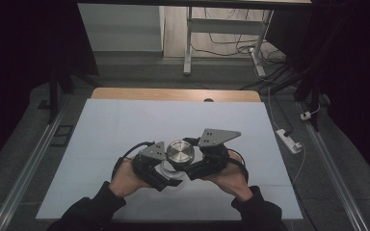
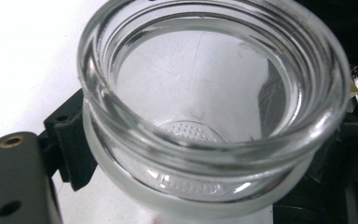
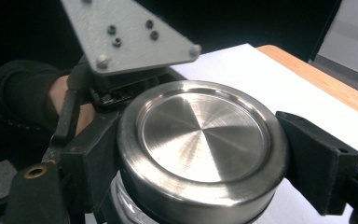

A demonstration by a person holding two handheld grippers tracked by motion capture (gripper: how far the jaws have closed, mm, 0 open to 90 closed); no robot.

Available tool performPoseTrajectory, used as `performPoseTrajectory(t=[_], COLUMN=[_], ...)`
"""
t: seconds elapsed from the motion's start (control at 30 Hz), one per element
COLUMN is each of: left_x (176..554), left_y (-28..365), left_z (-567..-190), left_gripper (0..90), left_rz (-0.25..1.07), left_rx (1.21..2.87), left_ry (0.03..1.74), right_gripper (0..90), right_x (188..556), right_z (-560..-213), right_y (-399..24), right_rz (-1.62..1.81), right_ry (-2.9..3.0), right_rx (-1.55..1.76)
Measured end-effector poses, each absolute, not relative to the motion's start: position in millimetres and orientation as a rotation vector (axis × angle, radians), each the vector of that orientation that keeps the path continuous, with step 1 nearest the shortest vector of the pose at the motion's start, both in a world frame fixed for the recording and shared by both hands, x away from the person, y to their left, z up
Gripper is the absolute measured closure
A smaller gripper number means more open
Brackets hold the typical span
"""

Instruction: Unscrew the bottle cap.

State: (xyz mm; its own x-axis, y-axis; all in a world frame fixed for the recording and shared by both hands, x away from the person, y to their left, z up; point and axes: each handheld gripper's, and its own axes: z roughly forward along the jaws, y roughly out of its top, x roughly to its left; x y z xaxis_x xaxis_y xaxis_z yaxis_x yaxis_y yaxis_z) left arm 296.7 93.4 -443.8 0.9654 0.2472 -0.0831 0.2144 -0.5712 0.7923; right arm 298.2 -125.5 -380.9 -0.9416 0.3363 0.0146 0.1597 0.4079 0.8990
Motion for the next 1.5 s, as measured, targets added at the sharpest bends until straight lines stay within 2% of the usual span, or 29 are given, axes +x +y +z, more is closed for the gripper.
performPoseTrajectory(t=[0.63, 1.5], left_x=[294.5, 278.0], left_y=[100.8, 105.5], left_z=[-443.8, -440.5], left_gripper=[15.0, 15.0], left_rz=[0.044, 0.047], left_rx=[2.170, 2.160], left_ry=[0.314, 0.286], right_gripper=[17.7, 17.7], right_x=[320.9, 343.1], right_z=[-386.6, -427.8], right_y=[-148.0, -144.9], right_rz=[1.523, 1.459], right_ry=[2.400, 2.407], right_rx=[0.597, 0.641])
